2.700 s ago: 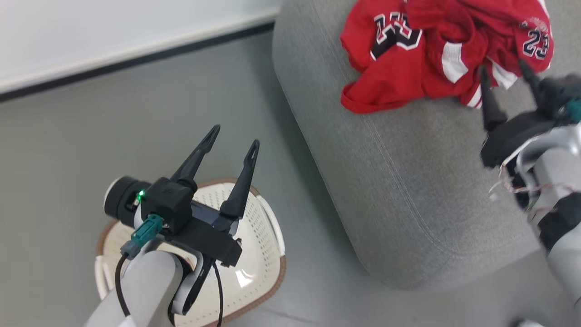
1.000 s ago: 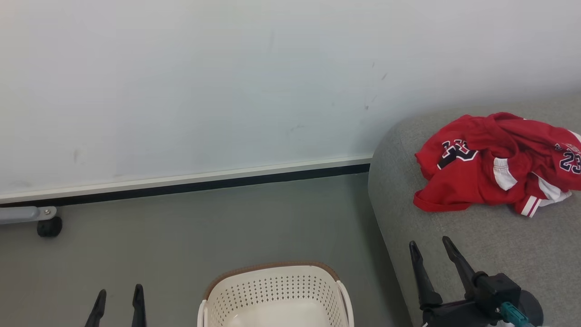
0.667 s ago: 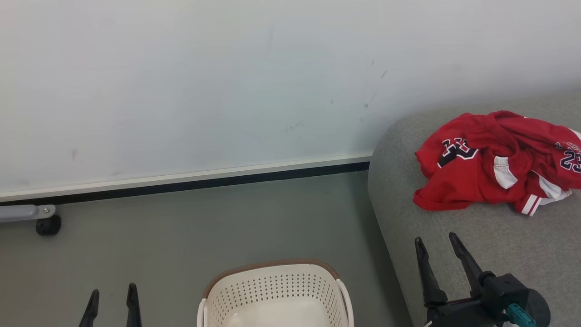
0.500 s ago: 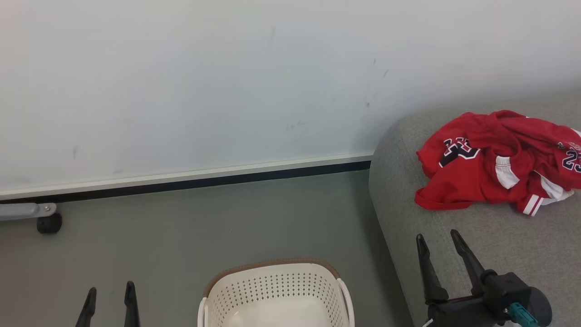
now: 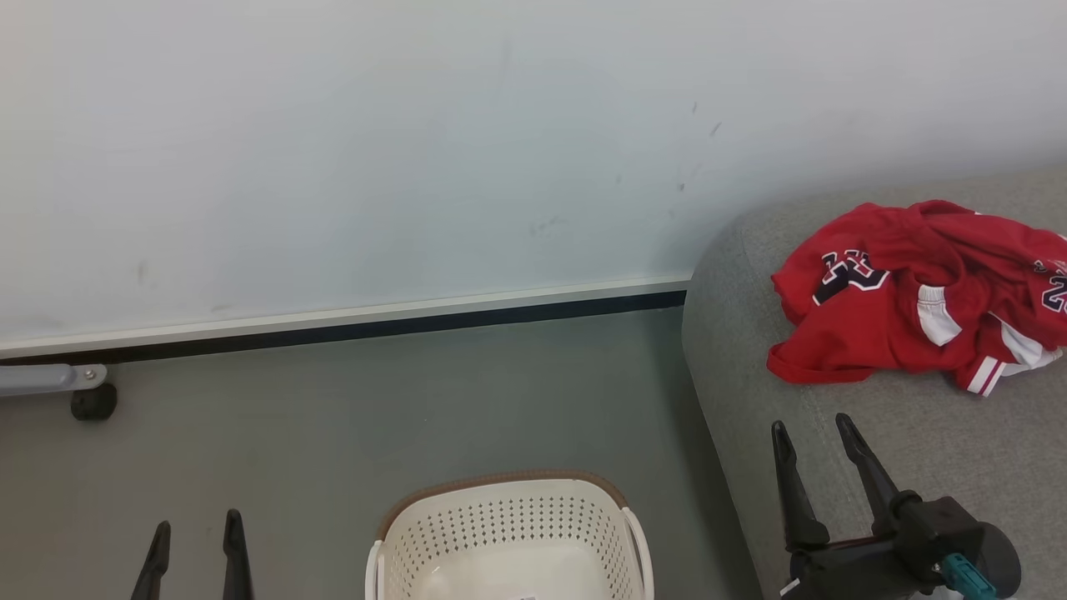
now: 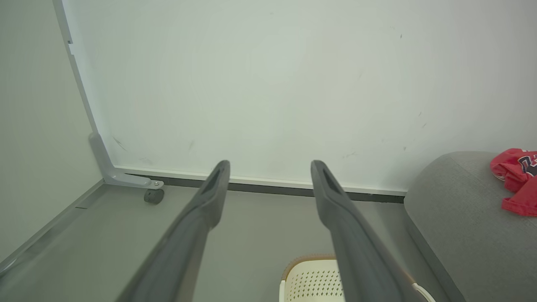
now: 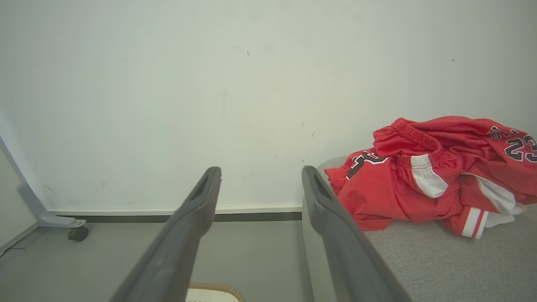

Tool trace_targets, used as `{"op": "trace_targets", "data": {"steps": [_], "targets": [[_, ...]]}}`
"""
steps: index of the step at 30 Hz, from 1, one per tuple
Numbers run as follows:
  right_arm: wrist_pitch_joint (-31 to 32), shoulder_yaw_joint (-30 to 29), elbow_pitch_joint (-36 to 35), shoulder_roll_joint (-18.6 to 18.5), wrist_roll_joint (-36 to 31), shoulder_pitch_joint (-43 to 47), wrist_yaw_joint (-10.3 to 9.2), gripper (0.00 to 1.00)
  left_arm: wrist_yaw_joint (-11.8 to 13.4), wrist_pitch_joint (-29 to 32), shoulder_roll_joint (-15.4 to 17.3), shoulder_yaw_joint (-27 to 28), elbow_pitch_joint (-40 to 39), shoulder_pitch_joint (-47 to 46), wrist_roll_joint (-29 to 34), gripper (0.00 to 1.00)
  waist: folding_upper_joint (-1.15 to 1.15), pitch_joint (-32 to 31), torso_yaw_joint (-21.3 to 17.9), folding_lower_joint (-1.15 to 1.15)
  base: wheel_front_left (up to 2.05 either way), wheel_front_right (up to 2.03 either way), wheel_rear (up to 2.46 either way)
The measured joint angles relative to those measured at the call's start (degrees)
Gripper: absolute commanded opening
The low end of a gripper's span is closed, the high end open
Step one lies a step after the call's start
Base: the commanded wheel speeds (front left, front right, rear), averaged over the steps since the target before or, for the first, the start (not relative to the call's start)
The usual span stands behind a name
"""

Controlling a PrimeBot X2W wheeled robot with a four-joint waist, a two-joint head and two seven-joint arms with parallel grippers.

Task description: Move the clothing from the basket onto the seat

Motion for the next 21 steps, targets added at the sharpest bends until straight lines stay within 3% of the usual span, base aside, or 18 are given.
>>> {"op": "trace_targets", "data": {"steps": [4,5,14,21], "targets": [[0.0,-0.35,-0.24,0.1,-0.13,0.01,-0.02,1.0,0.0,0.0,-0.01,0.21,-0.09,0.01,0.13,1.0,0.0,0.14,-0.02,0.0,0.0,0.0,0.0],[0.0,-0.45,-0.31,0.12,-0.13,0.01,-0.04,0.0,0.0,0.0,-0.02,0.32,-0.11,0.01,0.44,0.0,0.0,0.16,-0.03,0.0,0.0,0.0,0.0],[0.73,-0.29,3.31,1.05,0.85,2.68,0.11,0.0,-0.14,0.66,-1.86,-0.23,3.43,0.53,-0.6,0.0,0.0,0.22,-0.01,0.0,0.0,0.0,0.0],[2.26,-2.37,3.74,1.58,5.81,2.55,1.1,0.0,-1.12,2.21,-2.41,0.49,4.12,0.16,-5.33,0.0,0.0,0.35,0.27,0.01,0.0,0.0,0.0]]}}
